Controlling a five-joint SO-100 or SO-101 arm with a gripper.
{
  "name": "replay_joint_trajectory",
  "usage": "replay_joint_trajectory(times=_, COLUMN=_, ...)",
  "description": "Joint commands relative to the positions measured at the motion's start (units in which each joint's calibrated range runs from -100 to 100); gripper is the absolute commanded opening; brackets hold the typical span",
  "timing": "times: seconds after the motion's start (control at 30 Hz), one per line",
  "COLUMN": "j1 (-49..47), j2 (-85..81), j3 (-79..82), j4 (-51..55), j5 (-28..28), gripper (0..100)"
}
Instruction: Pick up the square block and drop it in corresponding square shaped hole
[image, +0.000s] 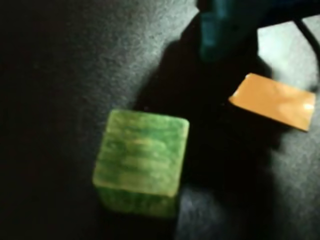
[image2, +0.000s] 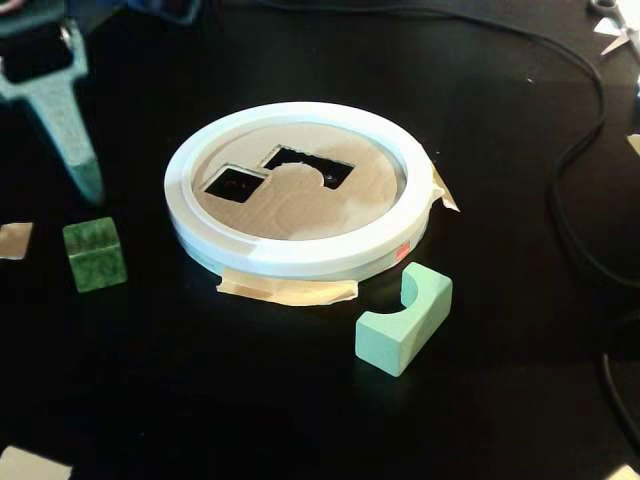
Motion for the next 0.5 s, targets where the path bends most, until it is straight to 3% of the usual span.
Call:
replay_joint_trajectory(times=0.0, j1=-0.39, j2=2.63, j3=8.81, j4=-12.76, j5=-0.39, gripper=95)
replay_joint_trajectory(times=0.2, j1=-0.52, j2=2.98, j3=19.01, j4=-27.51, j5=-0.29, gripper=95)
replay_joint_trajectory(times=0.47, j1=-0.52, j2=3.16, j3=23.29, j4=-34.63, j5=-0.34, gripper=95)
